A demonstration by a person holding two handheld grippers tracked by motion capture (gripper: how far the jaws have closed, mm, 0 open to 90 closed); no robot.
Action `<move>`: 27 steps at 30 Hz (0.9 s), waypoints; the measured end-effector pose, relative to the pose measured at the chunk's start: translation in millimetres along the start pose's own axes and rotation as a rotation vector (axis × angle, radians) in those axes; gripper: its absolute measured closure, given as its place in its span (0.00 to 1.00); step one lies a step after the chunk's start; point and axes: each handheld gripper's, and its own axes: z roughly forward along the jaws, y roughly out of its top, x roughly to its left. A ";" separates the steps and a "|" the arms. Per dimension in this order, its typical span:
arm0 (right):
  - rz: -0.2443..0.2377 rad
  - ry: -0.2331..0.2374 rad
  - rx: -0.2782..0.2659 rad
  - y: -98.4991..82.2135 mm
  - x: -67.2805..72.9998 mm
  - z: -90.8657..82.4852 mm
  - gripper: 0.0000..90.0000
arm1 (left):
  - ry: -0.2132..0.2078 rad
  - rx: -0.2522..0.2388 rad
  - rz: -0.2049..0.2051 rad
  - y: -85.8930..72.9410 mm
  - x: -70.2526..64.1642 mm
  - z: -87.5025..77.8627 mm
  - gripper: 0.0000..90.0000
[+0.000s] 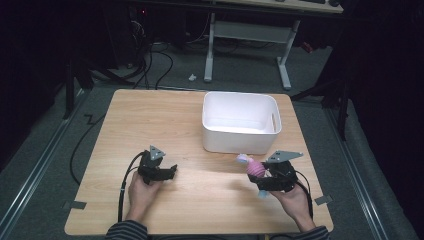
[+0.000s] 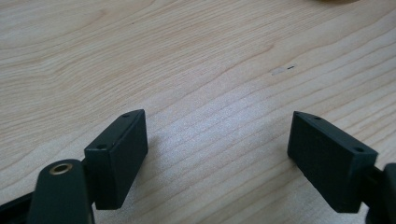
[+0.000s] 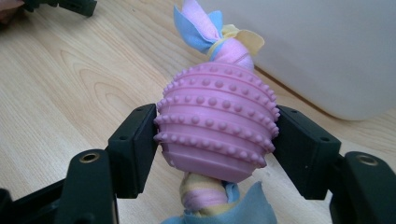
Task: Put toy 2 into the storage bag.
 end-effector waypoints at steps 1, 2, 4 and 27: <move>-0.002 0.000 -0.004 0.7 -0.8 -1.0 0.38 | 0.004 0.004 -0.005 0.1 0.4 0.2 0.20; -0.003 -0.001 -0.008 1.8 -1.7 -2.6 0.38 | 0.003 0.004 -0.006 0.1 0.6 0.2 0.19; -0.006 -0.002 -0.012 4.3 -2.1 -6.2 0.38 | 0.003 0.006 -0.004 0.1 0.4 0.1 0.19; -0.062 0.016 -0.101 48.4 -12.9 -56.3 0.38 | 0.003 0.003 -0.006 -0.1 0.2 0.2 0.19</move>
